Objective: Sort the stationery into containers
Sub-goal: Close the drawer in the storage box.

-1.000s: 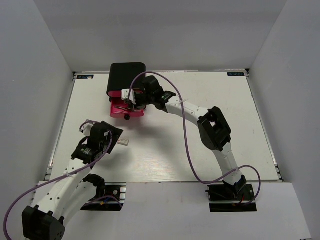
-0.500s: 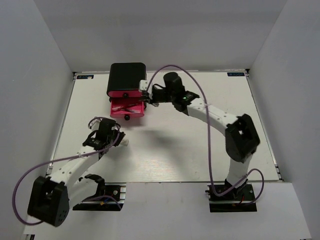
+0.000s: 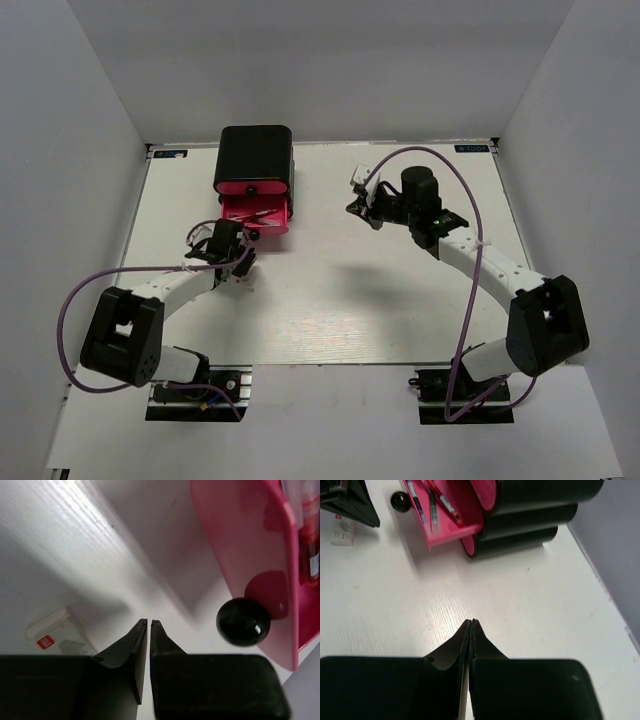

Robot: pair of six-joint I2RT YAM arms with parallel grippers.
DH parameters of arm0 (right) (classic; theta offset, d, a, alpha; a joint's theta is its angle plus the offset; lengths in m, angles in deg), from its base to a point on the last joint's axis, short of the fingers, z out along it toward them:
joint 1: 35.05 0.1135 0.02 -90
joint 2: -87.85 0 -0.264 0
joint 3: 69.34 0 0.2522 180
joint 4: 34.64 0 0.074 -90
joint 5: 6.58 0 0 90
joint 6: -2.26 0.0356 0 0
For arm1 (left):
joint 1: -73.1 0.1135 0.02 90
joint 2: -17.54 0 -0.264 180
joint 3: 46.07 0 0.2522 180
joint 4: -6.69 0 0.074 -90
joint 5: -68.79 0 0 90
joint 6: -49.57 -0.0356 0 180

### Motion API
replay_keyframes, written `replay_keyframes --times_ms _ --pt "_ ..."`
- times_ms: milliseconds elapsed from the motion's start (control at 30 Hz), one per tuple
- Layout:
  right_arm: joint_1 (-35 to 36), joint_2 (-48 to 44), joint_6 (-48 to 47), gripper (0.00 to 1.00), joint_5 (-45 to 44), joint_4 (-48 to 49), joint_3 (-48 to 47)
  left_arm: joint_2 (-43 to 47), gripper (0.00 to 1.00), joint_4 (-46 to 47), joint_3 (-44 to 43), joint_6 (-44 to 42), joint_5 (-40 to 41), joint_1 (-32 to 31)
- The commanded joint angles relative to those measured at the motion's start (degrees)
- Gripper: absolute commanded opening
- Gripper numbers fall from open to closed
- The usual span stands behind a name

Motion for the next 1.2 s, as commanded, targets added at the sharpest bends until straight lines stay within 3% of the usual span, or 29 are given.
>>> replay_keyframes --times_ms 0,267,667,1167 --pt "-1.8 -3.5 2.7 0.00 -0.3 1.3 1.9 -2.2 0.20 1.4 -3.9 2.0 2.1 1.0" --pt "-5.1 -5.6 3.1 0.00 0.7 0.5 3.9 -8.1 0.21 3.1 -10.1 3.1 2.1 2.1" --pt "-7.5 -6.8 3.5 0.00 1.8 -0.5 5.9 -13.2 0.50 2.0 -15.9 3.6 1.5 4.3" --pt "-8.7 -7.2 2.5 0.00 2.5 -1.6 6.7 -20.5 0.60 2.0 -24.1 3.6 -1.4 6.0"
